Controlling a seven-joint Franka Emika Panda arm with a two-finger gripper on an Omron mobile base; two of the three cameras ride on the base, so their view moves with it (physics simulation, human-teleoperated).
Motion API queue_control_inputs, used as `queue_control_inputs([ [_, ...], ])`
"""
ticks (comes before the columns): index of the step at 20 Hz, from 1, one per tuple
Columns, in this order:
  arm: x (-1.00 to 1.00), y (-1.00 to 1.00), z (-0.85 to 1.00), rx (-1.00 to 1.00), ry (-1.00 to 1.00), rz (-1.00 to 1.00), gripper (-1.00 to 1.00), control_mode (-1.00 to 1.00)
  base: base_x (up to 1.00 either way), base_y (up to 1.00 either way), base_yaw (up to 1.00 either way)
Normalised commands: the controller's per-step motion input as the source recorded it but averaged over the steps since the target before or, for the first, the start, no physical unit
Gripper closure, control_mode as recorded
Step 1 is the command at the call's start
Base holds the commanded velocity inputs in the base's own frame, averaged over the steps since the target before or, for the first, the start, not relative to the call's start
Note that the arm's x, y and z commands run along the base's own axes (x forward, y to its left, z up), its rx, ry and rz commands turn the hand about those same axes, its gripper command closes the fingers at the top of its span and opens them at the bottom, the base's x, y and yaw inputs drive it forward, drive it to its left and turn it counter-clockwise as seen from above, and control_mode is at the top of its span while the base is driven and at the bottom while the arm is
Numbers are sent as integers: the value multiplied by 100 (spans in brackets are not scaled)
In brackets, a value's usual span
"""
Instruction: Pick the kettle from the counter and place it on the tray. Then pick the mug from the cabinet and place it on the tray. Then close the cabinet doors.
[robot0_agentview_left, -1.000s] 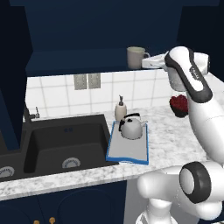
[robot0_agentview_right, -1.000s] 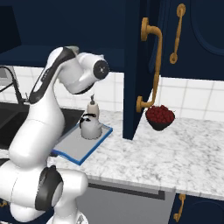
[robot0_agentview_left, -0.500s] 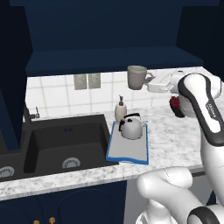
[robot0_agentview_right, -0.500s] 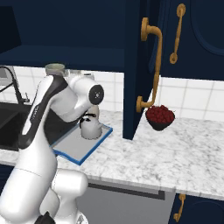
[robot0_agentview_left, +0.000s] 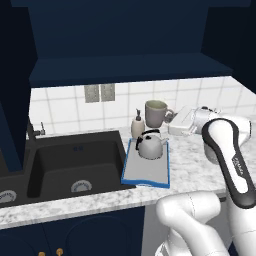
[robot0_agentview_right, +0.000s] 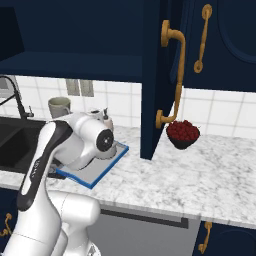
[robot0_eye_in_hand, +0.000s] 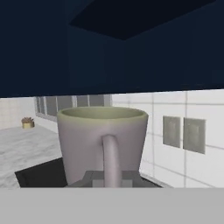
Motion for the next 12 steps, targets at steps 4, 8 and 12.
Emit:
queue_control_inputs([
  [4,11,-23,-58,0,-2,6,100,-100,0,0,0],
  [8,17,-28,-59,0,0,12,100,-100,0,0,0],
  [12,14,-29,-55,0,0,14,100,-100,0,0,0],
])
